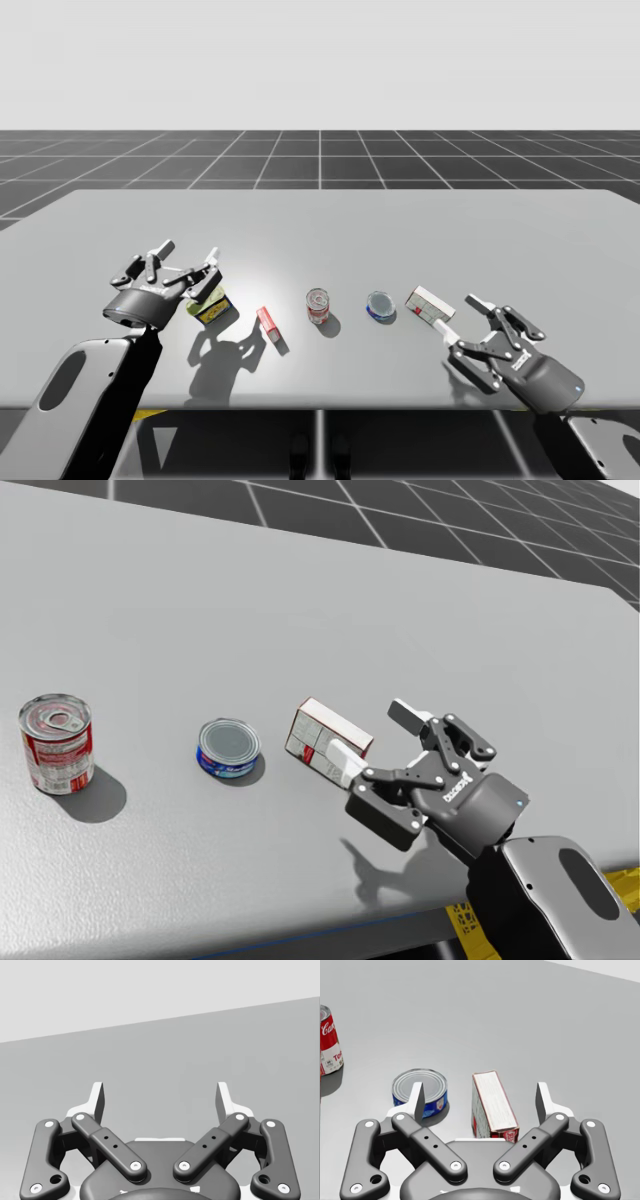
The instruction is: Lift the pudding box off the table.
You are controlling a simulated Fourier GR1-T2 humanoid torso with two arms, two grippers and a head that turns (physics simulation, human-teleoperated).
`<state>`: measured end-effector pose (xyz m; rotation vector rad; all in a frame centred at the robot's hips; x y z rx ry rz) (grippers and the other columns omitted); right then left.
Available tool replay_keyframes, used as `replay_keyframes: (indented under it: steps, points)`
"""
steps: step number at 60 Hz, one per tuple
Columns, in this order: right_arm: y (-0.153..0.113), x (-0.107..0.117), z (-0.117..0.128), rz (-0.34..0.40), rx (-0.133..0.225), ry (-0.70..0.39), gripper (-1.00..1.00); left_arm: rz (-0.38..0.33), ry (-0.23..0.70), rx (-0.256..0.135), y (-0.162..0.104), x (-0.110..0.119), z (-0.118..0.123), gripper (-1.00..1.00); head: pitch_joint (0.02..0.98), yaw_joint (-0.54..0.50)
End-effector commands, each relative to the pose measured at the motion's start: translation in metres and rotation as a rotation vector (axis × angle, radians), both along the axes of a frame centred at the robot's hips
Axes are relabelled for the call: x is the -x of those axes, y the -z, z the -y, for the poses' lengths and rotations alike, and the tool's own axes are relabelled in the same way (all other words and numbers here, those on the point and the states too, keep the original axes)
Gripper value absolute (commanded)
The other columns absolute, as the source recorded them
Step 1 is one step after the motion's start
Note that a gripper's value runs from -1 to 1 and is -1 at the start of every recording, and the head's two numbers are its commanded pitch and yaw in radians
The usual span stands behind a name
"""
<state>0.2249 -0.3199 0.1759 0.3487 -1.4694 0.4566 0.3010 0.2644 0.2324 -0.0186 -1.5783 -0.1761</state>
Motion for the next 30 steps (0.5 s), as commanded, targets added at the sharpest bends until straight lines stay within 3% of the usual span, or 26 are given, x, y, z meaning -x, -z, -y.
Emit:
replay_keyframes:
  steps: [1,30]
  points:
    - [0.017,-0.008,0.005,-0.022,0.010,-0.027,-1.00,0.001,0.000,0.000,0.000,0.000,0.000,-1.00,0.826,-0.41]
    - [0.043,-0.037,0.008,-0.115,0.035,-0.024,-1.00,0.003,-0.002,-0.002,0.000,0.001,0.001,-1.00,0.825,-0.40]
